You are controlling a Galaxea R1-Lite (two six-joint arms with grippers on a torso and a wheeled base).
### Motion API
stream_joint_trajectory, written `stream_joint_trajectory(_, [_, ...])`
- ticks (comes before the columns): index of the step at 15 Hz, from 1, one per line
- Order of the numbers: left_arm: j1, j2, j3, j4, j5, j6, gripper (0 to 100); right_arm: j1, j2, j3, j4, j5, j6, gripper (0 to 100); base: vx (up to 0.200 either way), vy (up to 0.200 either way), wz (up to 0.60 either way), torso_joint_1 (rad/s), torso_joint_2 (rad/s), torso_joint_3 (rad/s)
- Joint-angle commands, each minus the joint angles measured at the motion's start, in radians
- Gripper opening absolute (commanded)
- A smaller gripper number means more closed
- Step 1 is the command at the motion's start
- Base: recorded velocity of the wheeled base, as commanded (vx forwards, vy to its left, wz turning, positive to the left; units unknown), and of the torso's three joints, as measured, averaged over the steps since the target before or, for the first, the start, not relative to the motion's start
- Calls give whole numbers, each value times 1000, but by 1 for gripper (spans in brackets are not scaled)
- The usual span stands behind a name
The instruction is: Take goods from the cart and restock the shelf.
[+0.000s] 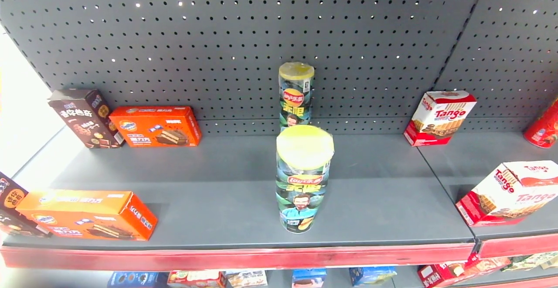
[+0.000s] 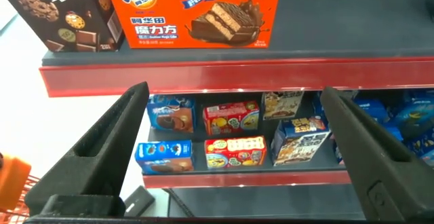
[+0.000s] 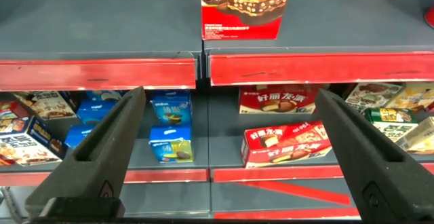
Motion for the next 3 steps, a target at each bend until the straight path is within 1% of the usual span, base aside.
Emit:
stream_joint_trajectory(1, [0, 0, 1, -1, 1, 0, 100, 1, 0, 0, 0, 1, -1, 100, 0, 0, 0, 0, 0, 0])
stream_joint_trajectory(3, [0, 0, 1, -1, 1, 0, 100, 1, 0, 0, 0, 1, 2, 100, 0, 0, 0, 0, 0, 0])
